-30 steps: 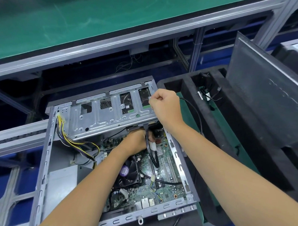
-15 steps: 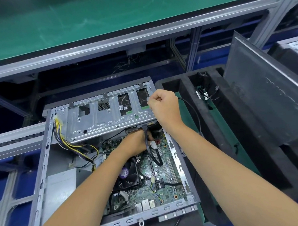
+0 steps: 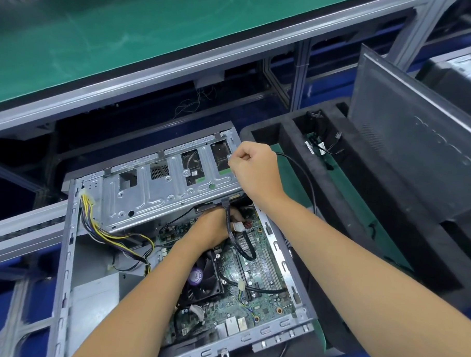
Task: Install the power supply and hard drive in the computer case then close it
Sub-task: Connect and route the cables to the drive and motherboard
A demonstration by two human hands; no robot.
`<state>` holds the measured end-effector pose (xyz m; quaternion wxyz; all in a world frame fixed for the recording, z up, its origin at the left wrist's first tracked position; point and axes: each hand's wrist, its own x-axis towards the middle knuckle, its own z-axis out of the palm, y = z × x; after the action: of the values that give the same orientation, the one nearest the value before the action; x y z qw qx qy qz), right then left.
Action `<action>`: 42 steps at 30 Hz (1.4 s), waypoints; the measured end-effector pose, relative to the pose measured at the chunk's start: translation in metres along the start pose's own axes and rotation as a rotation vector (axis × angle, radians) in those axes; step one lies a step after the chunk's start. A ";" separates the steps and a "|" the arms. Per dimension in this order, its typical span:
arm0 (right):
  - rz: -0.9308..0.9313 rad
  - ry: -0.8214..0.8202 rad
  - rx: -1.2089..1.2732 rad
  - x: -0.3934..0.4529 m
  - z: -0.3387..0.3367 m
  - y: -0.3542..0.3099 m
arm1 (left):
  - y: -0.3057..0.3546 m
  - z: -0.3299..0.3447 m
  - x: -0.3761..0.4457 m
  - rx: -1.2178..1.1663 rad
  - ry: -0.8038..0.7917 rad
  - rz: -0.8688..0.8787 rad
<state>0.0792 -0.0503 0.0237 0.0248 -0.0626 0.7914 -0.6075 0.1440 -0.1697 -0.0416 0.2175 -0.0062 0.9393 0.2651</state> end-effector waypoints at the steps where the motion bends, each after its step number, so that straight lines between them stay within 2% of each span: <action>1: 0.001 0.002 0.001 0.000 0.000 0.000 | 0.001 -0.001 0.000 0.014 -0.008 0.004; 10: -0.007 -0.012 -0.013 -0.002 0.000 -0.003 | -0.001 -0.006 -0.001 0.038 -0.054 -0.024; 17: -0.019 -0.005 -0.046 -0.001 0.000 -0.002 | -0.003 -0.002 0.000 -0.100 -0.004 -0.024; 25: -0.019 -0.004 -0.050 0.000 0.001 -0.001 | -0.005 -0.002 0.001 -0.003 -0.011 0.026; 42: -0.015 0.009 -0.054 0.000 0.001 -0.001 | -0.011 0.001 0.010 0.003 -0.023 -0.109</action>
<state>0.0791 -0.0520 0.0246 0.0151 -0.0663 0.8072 -0.5863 0.1370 -0.1772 -0.0517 0.2424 -0.0539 0.9354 0.2517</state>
